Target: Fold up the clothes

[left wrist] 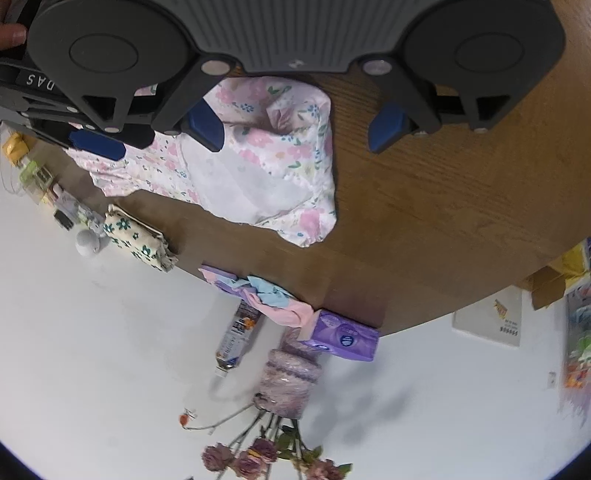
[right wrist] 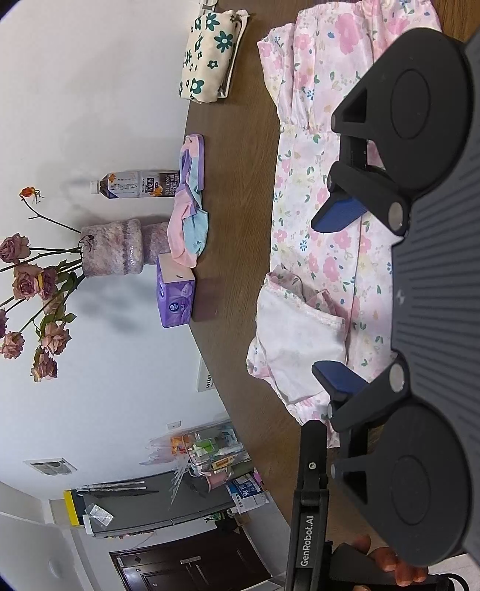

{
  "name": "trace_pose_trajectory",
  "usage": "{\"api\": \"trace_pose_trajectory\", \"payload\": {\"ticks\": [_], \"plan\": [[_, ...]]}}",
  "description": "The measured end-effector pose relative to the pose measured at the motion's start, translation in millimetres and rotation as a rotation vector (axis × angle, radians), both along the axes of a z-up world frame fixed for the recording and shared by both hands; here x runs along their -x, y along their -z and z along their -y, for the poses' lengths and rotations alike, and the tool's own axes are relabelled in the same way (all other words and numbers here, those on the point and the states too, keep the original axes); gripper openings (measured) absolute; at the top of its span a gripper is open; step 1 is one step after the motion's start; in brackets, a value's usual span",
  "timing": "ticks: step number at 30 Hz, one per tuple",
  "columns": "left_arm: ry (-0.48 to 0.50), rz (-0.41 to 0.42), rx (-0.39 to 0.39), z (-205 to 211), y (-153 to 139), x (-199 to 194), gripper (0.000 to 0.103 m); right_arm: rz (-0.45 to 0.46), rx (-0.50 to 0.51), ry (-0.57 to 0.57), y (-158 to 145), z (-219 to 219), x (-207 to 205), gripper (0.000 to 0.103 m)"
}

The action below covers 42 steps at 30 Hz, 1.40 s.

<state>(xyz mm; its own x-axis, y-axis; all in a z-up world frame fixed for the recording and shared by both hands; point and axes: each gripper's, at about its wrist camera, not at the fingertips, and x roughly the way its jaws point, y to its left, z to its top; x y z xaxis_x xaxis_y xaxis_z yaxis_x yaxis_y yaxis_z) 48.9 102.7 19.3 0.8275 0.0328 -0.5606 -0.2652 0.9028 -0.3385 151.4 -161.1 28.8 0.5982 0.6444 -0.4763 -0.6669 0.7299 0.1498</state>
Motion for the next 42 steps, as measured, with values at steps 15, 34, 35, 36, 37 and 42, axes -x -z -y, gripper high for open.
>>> {"api": "trace_pose_trajectory", "payload": {"ticks": [15,34,35,36,37,42], "plan": [[-0.108,0.021,0.135,-12.5,10.3,8.4,0.071,-0.001,-0.006,0.013,0.5,18.4,0.0,0.078],[-0.145,-0.009,0.048,5.7,18.8,-28.0,0.018,-0.02,0.014,0.008,6.9,14.6,-1.6,0.078],[-0.134,-0.016,0.02,9.3,18.6,-30.0,0.016,-0.021,0.012,0.008,6.9,15.1,-1.8,0.078],[-0.119,-0.024,-0.01,12.1,18.0,-32.2,0.01,-0.022,0.01,0.009,6.7,15.5,-1.8,0.078],[-0.104,-0.032,-0.04,15.0,17.4,-34.5,0.008,-0.02,0.009,0.009,6.4,15.9,-1.5,0.078],[-0.017,-0.03,-0.338,40.7,0.2,-40.9,0.006,-0.016,0.004,0.026,5.4,22.9,-3.5,0.078]]}}
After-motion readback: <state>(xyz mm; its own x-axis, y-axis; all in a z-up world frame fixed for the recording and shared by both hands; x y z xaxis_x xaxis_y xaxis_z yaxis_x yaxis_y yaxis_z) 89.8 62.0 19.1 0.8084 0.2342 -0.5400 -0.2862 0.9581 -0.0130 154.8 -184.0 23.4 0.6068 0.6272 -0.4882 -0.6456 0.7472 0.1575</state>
